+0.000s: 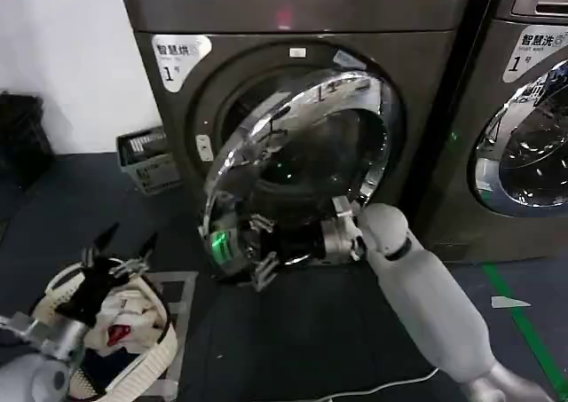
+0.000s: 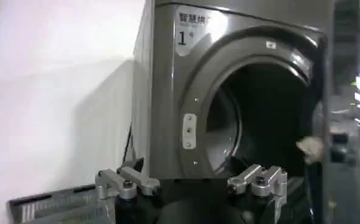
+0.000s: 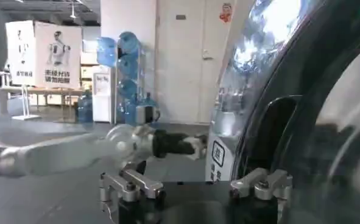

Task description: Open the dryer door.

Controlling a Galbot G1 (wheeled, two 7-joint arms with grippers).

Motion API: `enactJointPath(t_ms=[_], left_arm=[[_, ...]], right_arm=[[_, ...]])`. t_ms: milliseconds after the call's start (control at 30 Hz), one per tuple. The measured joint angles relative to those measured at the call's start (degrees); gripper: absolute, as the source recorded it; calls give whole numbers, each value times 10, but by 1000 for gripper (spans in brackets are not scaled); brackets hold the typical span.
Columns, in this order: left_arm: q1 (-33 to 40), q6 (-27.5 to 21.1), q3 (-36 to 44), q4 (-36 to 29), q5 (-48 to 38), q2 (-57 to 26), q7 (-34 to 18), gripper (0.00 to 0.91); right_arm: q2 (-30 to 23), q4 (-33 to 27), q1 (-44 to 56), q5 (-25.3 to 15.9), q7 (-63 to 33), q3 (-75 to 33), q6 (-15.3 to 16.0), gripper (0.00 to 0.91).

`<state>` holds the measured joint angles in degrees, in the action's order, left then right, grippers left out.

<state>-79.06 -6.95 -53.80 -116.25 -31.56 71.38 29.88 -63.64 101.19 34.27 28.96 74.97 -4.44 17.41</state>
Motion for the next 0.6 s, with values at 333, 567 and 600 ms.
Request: enactJointPath(t_ms=[333, 567, 600], left_arm=[[21, -23, 52, -10, -11, -31, 3, 907], [37, -35, 89, -10, -27, -51, 3, 907], [40, -35, 94, -8, -29, -54, 3, 907]], right_arm=[[33, 15, 48, 2, 39, -51, -6, 907], [52, 16, 86, 1, 70, -95, -18, 907], [55, 16, 92, 2, 70, -102, -21, 907]])
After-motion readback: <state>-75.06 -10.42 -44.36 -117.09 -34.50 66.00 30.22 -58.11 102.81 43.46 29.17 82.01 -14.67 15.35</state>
